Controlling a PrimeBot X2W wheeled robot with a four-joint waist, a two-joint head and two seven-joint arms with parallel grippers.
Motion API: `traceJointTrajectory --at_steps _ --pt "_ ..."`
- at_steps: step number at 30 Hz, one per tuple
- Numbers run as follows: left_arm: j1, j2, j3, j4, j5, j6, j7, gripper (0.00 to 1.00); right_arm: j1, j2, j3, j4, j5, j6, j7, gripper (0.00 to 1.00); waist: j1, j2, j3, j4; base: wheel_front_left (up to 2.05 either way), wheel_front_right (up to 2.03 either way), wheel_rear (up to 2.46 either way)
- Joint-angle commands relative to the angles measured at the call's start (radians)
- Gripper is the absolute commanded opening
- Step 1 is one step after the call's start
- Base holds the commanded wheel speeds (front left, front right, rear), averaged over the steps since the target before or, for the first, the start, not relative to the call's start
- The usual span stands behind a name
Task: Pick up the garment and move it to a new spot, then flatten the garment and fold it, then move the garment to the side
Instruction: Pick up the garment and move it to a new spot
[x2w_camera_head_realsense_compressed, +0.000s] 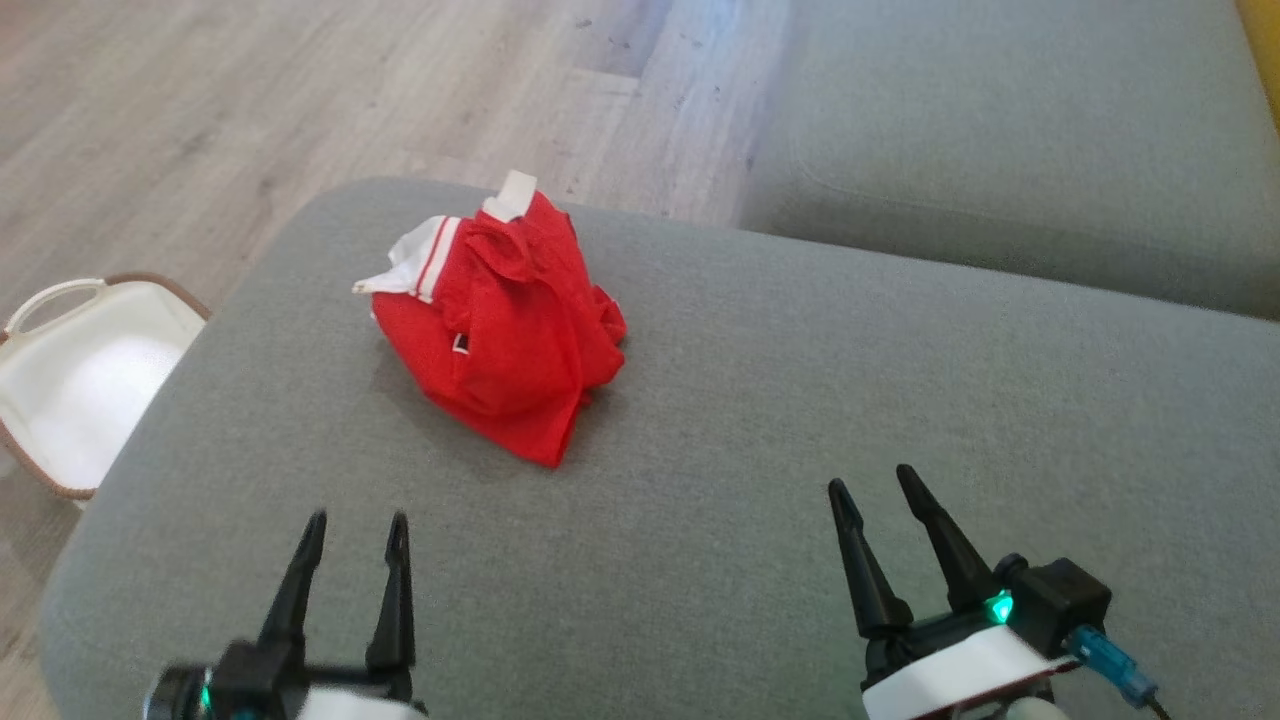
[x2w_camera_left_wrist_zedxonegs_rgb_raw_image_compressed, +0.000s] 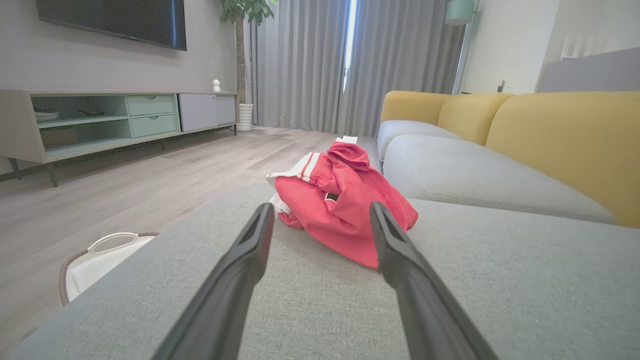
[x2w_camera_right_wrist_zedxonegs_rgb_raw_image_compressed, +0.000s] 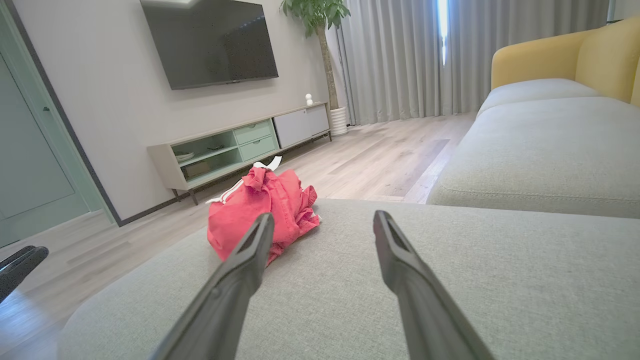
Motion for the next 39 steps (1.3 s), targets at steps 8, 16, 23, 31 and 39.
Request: traceJointTrajectory --at_steps 8,16,23,31,39 --pt "-0.468 0.161 -0.072 0.110 0.048 -0.054 0.107 1.00 -0.067 -0.007 -0.008 -0.036 -0.025 -0.001 -0.011 1.00 0.0001 -0.0001 0.114 -0.088 0.00 0.00 0.00" --pt "-0.878 0.317 -0.290 0.342 -0.126 -0.059 0.429 1.00 -0.146 -0.007 -0.010 -0.055 -0.046 -0.001 -0.011 1.00 0.0001 -0.0001 0.251 -0.193 0.00 0.00 0.00" --pt "-1.026 0.408 -0.365 0.493 -0.238 -0.059 0.593 1.00 -0.183 -0.007 -0.015 -0.064 -0.033 -0.001 -0.011 1.00 0.0001 -0.0001 0.317 -0.275 0.00 0.00 0.00" --pt "-1.064 0.429 -0.376 0.636 -0.238 -0.034 0.637 0.76 -0.194 -0.007 -0.015 -0.063 -0.025 -0.001 -0.011 1.00 0.0001 -0.0001 0.327 -0.315 0.00 0.00 0.00" --pt "-1.084 0.420 -0.377 0.657 -0.236 -0.021 0.532 0.00 -0.179 -0.007 -0.017 -0.046 -0.022 -0.001 -0.011 1.00 0.0001 -0.0001 0.278 -0.309 0.00 0.00 0.00"
